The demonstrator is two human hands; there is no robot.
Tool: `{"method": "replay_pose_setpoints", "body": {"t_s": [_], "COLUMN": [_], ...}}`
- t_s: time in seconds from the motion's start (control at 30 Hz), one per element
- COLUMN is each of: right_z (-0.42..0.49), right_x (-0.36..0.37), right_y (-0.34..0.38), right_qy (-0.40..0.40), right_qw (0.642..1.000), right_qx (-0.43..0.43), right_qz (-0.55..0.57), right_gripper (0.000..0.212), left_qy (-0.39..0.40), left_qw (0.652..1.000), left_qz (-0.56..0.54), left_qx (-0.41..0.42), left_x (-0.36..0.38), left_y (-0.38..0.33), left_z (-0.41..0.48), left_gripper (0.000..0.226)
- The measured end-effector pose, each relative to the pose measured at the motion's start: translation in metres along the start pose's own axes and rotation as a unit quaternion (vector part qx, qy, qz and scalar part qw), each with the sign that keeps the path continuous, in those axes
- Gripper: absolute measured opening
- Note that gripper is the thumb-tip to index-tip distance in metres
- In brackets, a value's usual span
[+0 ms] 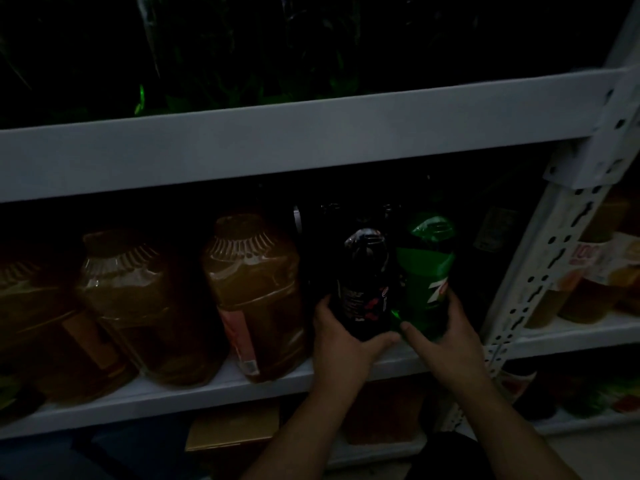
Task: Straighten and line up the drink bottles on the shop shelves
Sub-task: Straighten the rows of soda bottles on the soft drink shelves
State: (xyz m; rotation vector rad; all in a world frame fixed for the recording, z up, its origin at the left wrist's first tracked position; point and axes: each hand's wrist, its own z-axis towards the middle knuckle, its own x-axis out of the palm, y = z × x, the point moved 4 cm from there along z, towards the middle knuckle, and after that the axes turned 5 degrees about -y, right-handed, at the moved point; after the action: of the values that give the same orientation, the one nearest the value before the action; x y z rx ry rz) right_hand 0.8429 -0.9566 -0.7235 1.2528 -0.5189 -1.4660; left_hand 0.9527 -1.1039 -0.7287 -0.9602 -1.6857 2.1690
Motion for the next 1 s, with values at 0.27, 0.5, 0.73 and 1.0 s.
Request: {"method": "replay_pose_setpoints", "body": {"t_s": [0.27,0.5,0.73,1.0], "right_z": [0.003,0.002,0.002,0.003], "right_x": [-0.002,-0.004,-0.004,-0.006], "right_y": [-0.002,0.004,0.004,-0.003], "right_qy": [0.006,0.021,0.014,0.031], "right_qw": [1.000,0.999,1.000,0.999], "right_qx": [-0.004,-0.006,-0.012,0.003], "right_qz": [0.008,0.024,0.021,0.041], "right_gripper": [0.084,0.079,0.080,0.085], "left_qy": [0.039,-0.067,0.055,-0.078], "left_qw": [0.998,0.998,0.996,0.995], "left_qz": [0.001,0.002,-0.021,0.052], "left_qx": [0.047,-0.016,0.062,0.017], "left_x": [-0.006,-0.003,-0.007,-0.003], "left_y": [0.004,-0.002,0.005,-0.004], "left_z": [-0.002,0.001,0.001,0.004], "left_gripper": [0.103,0.112,0.094,0.109]}}
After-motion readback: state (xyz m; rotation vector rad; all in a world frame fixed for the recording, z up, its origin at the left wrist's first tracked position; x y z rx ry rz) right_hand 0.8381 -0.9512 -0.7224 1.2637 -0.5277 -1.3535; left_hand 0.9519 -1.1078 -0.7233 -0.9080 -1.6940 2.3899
